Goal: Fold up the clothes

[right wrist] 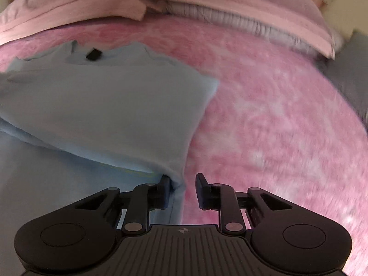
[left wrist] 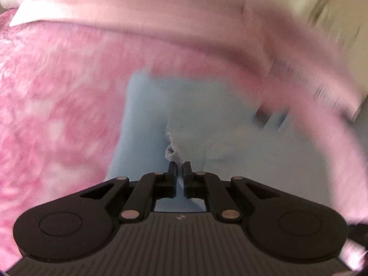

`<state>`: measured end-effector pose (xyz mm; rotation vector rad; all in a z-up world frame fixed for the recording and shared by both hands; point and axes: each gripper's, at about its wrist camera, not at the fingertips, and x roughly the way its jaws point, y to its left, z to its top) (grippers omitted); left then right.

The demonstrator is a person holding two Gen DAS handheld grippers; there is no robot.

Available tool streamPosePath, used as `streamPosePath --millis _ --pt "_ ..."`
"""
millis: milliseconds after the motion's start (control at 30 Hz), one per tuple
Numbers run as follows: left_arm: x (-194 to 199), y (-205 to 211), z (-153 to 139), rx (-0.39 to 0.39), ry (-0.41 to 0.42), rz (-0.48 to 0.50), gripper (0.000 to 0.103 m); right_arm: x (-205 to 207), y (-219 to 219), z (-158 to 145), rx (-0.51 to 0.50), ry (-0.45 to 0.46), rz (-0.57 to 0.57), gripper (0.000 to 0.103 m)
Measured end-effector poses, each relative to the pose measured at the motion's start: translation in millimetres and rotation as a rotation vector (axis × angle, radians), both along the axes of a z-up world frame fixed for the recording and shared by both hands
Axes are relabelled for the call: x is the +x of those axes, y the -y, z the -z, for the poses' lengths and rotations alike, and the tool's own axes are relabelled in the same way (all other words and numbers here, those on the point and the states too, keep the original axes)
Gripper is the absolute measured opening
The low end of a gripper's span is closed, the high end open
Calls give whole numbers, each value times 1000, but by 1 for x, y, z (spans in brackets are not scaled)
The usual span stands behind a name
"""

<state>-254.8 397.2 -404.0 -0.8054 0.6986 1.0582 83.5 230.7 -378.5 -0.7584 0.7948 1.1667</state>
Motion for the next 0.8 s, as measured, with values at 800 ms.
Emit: streamPosePath --millis 800 --pt "40 -27 -7 51 -58 98 18 45 -64 -9 49 -257 115 24"
